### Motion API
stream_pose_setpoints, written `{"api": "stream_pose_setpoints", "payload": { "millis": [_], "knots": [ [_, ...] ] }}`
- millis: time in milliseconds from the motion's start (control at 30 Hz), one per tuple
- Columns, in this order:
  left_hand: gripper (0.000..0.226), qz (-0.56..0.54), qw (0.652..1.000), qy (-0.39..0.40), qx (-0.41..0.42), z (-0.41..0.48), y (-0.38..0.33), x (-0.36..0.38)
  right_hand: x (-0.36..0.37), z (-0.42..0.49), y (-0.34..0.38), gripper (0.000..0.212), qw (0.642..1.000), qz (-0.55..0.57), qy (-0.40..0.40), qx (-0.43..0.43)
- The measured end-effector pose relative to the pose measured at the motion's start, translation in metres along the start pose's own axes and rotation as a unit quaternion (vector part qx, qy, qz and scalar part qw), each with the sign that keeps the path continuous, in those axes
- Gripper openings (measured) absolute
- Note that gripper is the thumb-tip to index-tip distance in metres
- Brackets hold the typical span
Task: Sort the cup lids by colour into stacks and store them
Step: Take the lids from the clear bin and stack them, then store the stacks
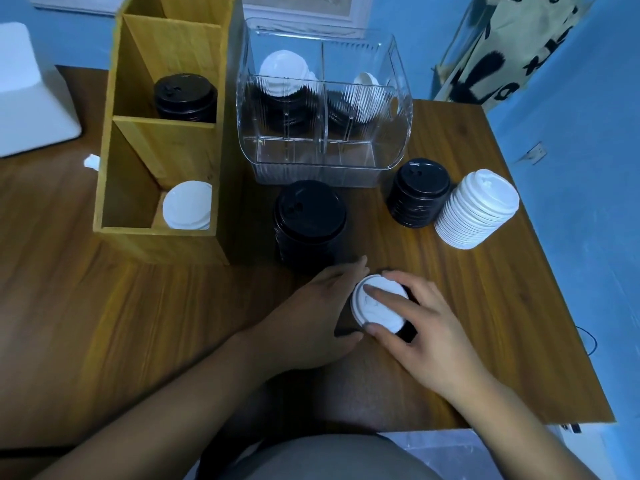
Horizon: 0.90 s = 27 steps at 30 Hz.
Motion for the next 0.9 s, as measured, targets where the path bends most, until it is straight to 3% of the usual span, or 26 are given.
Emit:
{"api": "stream_pose_setpoints", "payload": {
  "millis": [133, 333, 467, 700, 900],
  "knots": [
    [0.089, 0.022, 0.999, -0.031, 0.004, -0.01, 0.005, -0.008, 0.005, -0.003, -0.002, 0.045, 0.998, -0.05, 0.01, -0.037],
    [0.07, 0.066, 0.992, -0.107, 0.003, -0.018, 0.009, -0.013, 0.008, 0.003, 0.001, 0.051, 0.999, -0.036, -0.01, -0.012],
    [0.071, 0.079, 0.987, -0.138, 0.003, -0.014, 0.0, -0.007, 0.005, 0.014, 0.002, 0.06, 0.997, 0.054, -0.037, 0.047],
    [0.087, 0.103, 0.981, -0.165, -0.006, -0.011, -0.008, 0.002, -0.003, 0.007, -0.004, 0.054, 0.957, 0.253, -0.059, 0.129],
    [0.08, 0.082, 0.982, -0.169, -0.01, -0.011, -0.007, 0.001, 0.001, 0.008, 0.0, 0.058, 0.991, 0.113, -0.041, 0.051]
  ]
}}
Point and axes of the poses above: each hand's wrist, its own z-axis towards the middle knuckle, its own x-axis out of the palm, y = z × x, the point moved 4 cm from there along z, towards the middle knuckle, and after that the axes turned 12 degrees about z, right-handed, at the moved point
